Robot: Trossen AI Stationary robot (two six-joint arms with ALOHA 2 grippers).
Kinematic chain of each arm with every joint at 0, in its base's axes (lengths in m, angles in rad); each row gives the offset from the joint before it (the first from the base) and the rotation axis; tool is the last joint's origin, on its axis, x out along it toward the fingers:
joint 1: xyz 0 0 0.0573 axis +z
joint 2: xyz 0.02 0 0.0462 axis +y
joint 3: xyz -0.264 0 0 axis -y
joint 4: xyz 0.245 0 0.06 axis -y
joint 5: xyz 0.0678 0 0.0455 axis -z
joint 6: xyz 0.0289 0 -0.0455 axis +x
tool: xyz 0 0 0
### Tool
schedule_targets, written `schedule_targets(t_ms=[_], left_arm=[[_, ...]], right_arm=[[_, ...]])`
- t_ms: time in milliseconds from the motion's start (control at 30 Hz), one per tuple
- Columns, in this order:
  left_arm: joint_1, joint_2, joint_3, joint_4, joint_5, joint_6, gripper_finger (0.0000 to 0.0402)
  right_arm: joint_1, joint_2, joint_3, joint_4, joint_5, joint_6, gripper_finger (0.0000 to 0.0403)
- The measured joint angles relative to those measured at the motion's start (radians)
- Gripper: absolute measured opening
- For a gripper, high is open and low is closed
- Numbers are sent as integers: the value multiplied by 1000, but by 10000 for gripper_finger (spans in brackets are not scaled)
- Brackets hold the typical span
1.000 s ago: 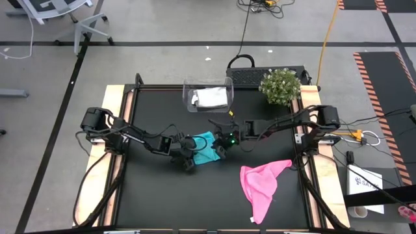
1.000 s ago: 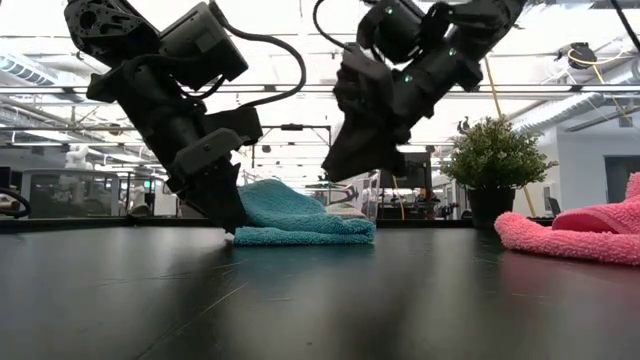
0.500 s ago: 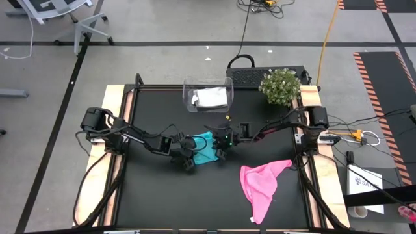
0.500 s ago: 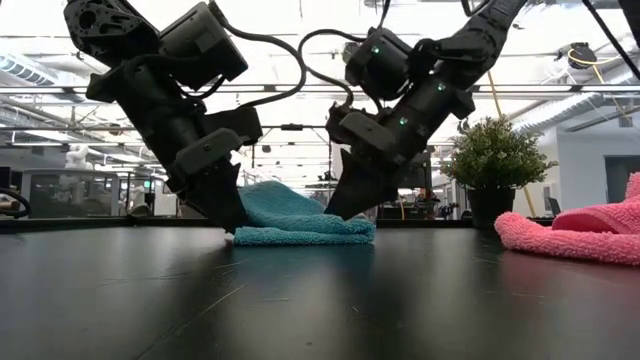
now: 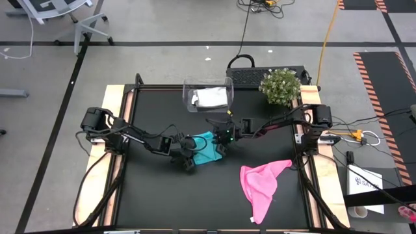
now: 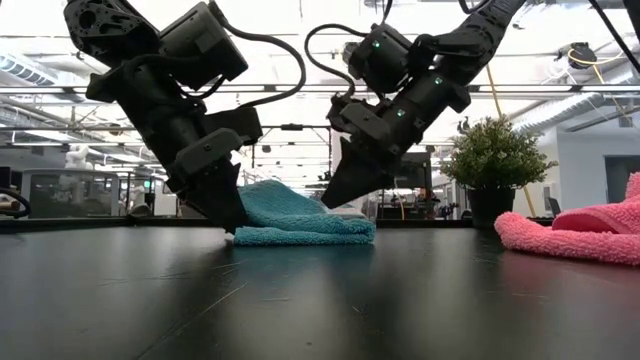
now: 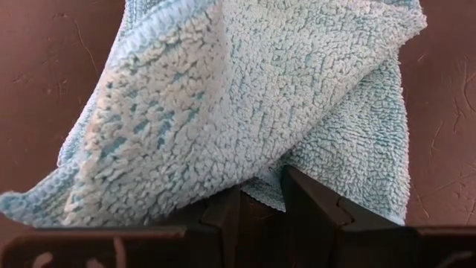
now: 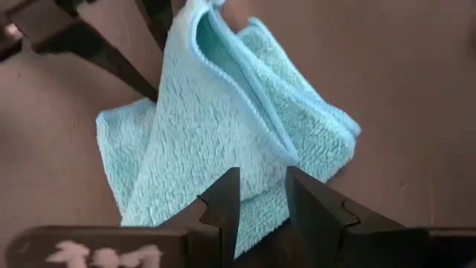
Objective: Fold microfiber towels
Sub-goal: Fold the light blue microfiber cloth
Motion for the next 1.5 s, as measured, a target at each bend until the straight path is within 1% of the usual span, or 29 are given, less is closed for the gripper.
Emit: schedule_targets(t_ms=[300,600,833,933,1000,1067,1133,1233,1300,1500], left_arm=[[0,0,0,1,0,-3,108],[0,0,0,2,0,-8,108],[0,0,0,2,0,-12,108],[0,0,0,2,0,-12,108],[0,0,0,2,0,-13,108],[0,0,0,2,0,-13,108],[0,0,0,2,0,-14,108],[0,0,0,2,0,-19,108],[0,0,0,2,0,-23,108],[0,0,0,-1,1,-23,108]], right_arm=[[0,32,-1,12,-1,-16,102],[-1,77,-1,127,-1,-30,102],[-1,85,-1,146,0,-28,99],[-1,85,-1,153,0,-28,81],[-1,85,-1,157,-1,-27,58],[-1,85,-1,164,-7,-27,26],[-1,84,-1,173,-16,-27,8],[-1,67,-1,157,-27,-4,4],[-1,43,-1,110,-23,-11,2],[-1,-41,-1,-59,54,-70,1]])
